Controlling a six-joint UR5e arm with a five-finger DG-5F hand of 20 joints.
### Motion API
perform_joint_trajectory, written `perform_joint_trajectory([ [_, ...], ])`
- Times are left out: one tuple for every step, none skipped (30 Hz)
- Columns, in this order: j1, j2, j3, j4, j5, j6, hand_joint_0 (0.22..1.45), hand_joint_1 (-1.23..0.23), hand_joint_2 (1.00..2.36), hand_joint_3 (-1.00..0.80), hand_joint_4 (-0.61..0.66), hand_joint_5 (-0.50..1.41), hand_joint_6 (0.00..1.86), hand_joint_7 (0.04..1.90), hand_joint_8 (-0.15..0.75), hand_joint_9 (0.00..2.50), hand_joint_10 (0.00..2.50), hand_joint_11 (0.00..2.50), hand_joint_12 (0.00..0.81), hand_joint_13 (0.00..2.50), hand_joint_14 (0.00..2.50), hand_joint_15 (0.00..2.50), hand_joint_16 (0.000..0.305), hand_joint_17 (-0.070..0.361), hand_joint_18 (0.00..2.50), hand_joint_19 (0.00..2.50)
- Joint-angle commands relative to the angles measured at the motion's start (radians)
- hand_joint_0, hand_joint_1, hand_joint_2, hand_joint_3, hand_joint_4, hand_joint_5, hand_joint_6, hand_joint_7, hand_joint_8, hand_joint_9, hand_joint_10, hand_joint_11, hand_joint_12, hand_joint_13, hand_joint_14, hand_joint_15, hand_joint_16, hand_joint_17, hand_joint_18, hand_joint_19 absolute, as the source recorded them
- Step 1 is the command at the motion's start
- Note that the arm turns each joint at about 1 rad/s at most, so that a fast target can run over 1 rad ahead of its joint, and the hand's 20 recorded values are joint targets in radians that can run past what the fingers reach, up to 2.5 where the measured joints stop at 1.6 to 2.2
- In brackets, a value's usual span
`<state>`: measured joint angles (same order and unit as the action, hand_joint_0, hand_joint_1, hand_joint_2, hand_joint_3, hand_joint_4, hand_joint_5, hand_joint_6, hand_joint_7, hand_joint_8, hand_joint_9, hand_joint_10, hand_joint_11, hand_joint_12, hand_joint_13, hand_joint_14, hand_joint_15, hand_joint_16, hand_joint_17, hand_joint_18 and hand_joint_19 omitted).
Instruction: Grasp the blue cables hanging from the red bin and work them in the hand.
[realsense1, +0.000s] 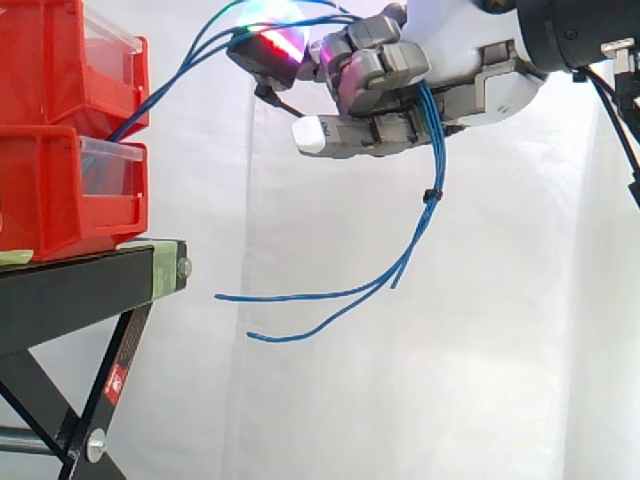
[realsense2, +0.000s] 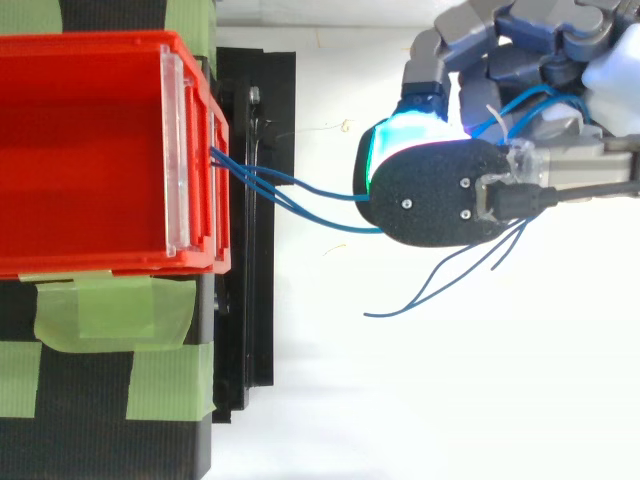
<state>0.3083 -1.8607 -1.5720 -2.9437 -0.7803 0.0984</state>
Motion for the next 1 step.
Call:
perform_joint_trajectory([
  [0.000, 0.000, 0.000, 0.000, -0.001, 0.000, 0.98, -0.63, 1.34, 0.22, 0.30, 0.02, 1.46, 1.03, 0.469, 0.64, 2.50, 2.50, 0.539, 0.96, 2.50, 1.68, 0.048, 0.108, 1.09, 0.23],
])
